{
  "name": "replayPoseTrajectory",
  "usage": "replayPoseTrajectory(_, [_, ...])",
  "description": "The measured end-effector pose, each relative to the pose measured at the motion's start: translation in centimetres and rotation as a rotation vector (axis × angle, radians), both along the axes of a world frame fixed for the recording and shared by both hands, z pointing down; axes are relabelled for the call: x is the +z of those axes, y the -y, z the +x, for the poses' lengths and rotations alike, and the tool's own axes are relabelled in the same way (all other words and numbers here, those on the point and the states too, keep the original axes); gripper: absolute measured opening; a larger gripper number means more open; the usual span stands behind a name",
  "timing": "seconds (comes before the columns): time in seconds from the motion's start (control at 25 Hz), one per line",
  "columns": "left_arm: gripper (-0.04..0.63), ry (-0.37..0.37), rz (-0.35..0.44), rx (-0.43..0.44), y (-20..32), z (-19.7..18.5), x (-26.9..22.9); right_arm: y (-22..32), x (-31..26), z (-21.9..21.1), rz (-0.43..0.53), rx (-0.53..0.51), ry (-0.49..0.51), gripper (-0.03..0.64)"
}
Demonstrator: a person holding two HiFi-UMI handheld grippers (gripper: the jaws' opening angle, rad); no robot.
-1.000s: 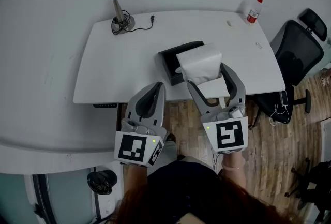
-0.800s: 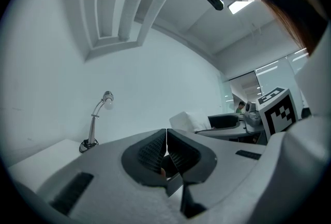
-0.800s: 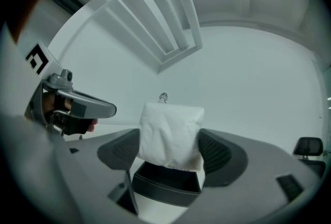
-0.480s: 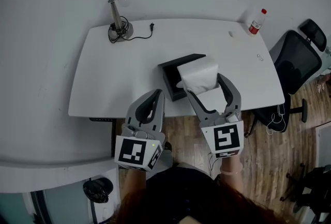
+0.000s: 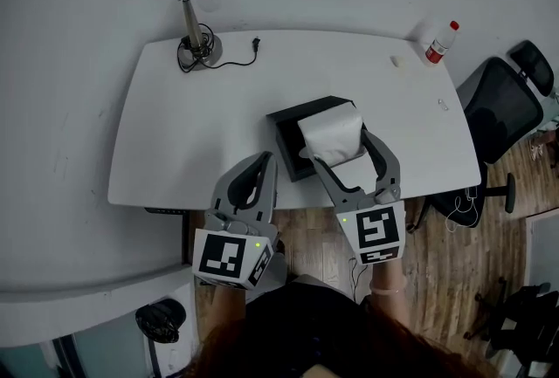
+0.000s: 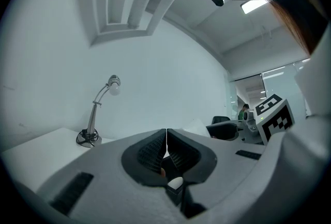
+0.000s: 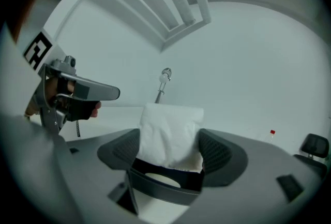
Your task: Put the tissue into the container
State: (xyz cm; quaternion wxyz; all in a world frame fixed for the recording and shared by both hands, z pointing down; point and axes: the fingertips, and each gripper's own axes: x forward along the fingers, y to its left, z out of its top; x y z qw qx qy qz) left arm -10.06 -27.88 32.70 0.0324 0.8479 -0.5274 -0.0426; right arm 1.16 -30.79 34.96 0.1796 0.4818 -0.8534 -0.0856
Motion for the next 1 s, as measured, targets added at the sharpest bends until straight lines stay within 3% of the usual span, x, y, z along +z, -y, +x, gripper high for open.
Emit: replayPoseTrajectory(1.0, [0.029, -0.047, -0.105, 0.052, 4.8, -0.3, 4.1, 4.3, 7.8, -0.1, -0.253, 0.052, -0.067, 0.377])
